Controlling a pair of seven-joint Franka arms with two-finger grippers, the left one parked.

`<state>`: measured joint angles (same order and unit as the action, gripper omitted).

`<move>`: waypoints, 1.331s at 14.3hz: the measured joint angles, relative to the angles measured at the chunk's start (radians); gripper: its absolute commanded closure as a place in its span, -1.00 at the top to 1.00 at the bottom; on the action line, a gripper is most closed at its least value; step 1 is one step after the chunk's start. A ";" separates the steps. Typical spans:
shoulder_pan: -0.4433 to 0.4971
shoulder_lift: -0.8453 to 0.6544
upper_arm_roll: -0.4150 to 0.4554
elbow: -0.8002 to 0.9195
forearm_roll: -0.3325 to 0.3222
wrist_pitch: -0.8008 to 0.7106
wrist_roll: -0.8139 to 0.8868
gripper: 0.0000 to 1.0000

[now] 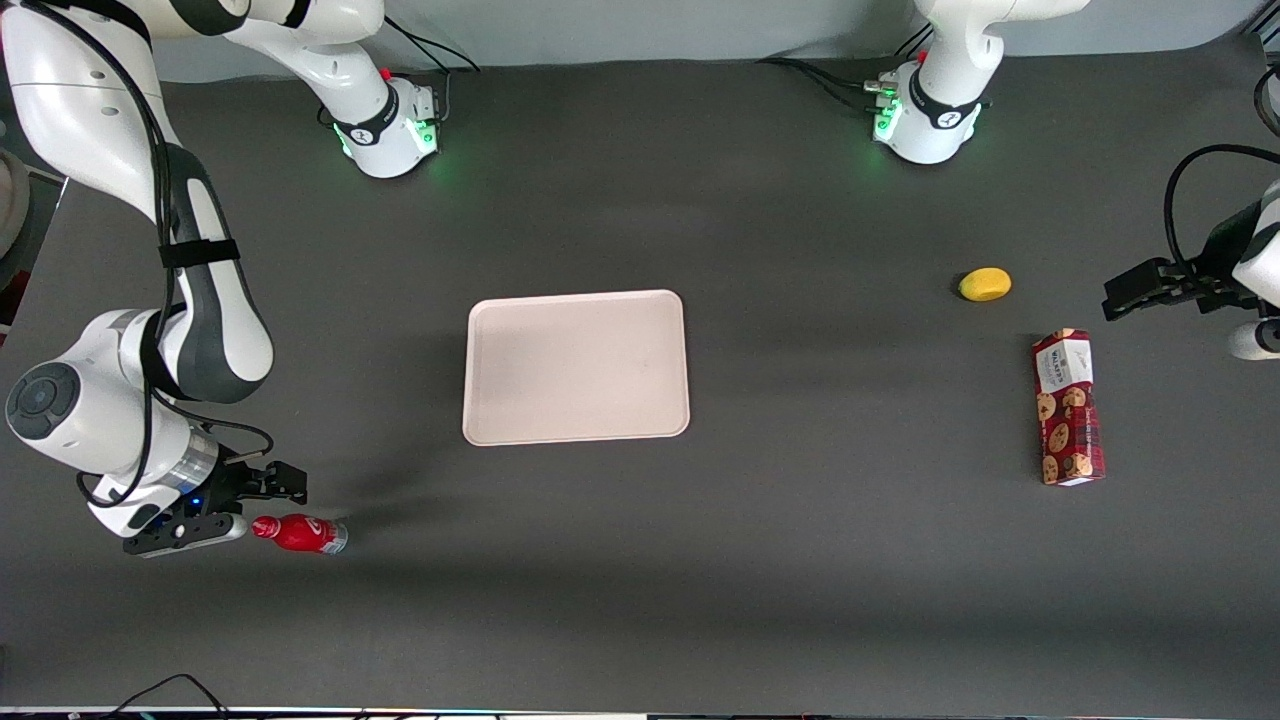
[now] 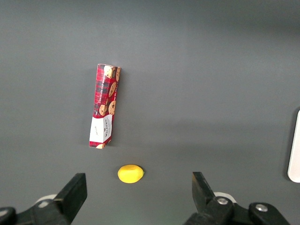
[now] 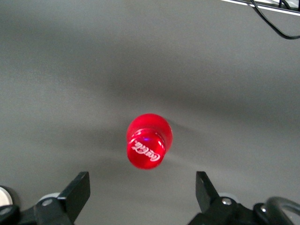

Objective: Place coke bottle on tray
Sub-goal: 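Lower the open right gripper around the bottle's cap end, then close the right gripper on the bottle and lift it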

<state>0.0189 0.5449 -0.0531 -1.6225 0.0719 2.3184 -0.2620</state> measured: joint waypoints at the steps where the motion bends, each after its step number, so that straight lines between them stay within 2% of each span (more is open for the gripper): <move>1: 0.000 0.007 0.000 0.008 0.000 0.000 -0.003 1.00; 13: 0.000 0.063 0.001 0.065 0.001 0.000 -0.025 1.00; 14: 0.000 0.065 0.001 0.068 0.001 0.000 -0.026 0.94; 15: 0.000 0.066 0.001 0.070 0.001 0.000 -0.026 0.76; 16: 0.000 0.067 0.001 0.070 0.001 0.000 -0.027 0.42; 17: 0.000 0.068 0.001 0.071 0.001 0.000 -0.030 0.01; 18: 0.000 0.069 0.001 0.072 0.001 0.000 -0.033 -0.66; 19: 0.000 0.070 0.001 0.072 0.001 0.000 -0.034 -0.96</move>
<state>0.0190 0.6149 -0.0520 -1.5501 0.0727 2.3185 -0.2960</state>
